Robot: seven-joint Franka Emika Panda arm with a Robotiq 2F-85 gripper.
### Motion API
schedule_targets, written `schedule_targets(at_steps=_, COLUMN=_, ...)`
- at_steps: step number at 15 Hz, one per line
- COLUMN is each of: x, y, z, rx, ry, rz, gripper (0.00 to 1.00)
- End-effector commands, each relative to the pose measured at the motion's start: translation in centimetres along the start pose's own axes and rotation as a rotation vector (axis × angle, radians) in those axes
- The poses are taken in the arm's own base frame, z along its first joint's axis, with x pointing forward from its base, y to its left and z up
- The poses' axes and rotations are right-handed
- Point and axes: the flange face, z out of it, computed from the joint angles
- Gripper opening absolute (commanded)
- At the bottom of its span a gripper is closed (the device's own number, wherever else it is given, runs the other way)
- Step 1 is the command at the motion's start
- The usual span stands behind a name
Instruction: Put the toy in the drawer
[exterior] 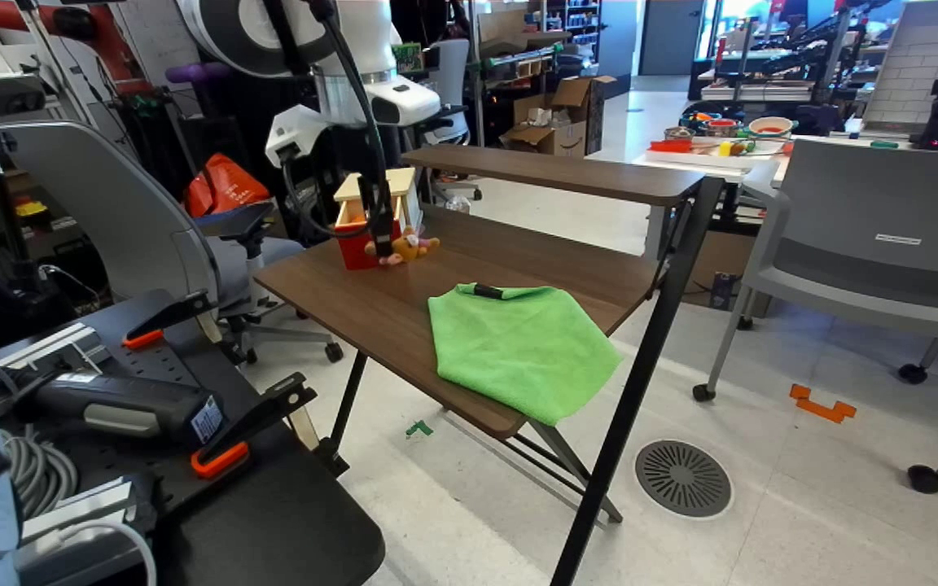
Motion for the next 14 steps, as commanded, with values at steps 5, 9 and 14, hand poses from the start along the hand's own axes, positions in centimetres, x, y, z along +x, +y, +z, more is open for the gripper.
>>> schedule_targets(at_steps=5, x=-2.7, y=-8.4, z=-2.6, rx=0.075, ry=0.061, rz=-0.143, gripper=0.0)
schedule_targets(at_steps=9, x=-4.4, y=-13.3, z=-2.5, rx=0.126, ry=0.097, rz=-0.209, gripper=0.0)
schedule_targets(at_steps=14, x=-5.6, y=-16.8, z=-0.7, rx=0.156, ry=0.11, rz=-0.254, gripper=0.0)
